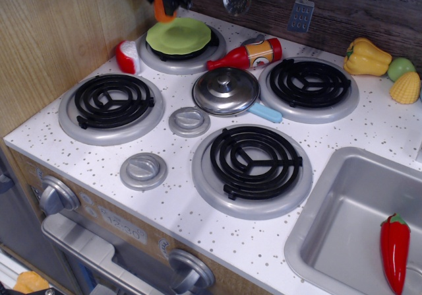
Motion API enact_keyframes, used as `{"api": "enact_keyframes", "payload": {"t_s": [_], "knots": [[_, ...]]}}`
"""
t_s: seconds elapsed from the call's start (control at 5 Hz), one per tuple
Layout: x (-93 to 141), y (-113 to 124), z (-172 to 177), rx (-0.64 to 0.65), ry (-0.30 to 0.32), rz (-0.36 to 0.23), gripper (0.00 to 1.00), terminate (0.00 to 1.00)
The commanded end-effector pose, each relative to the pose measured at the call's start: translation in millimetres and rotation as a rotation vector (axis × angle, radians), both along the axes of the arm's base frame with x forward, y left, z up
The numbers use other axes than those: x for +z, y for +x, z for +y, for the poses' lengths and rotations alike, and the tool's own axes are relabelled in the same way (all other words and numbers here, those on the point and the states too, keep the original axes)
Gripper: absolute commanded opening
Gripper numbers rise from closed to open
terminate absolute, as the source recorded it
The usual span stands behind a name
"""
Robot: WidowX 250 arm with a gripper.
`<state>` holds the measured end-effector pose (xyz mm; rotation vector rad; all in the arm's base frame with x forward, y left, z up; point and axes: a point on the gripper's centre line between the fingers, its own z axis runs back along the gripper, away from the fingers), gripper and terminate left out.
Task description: Put carrot on plate
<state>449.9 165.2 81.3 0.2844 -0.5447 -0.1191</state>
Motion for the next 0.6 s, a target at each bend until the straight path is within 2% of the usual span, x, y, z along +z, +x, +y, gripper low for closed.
{"api": "enact_keyframes", "payload": {"t_s": [0.0, 0.2, 0.4], "knots": [[28.4, 7.8, 8.3, -0.036, 0.001, -0.008, 0.0, 0.0], [29.6, 7.2, 7.7, -0.069, -0.012, -0.024, 1.0, 0.0], [29.6, 7.2, 7.7, -0.069, -0.012, -0.024, 1.0, 1.0]]}}
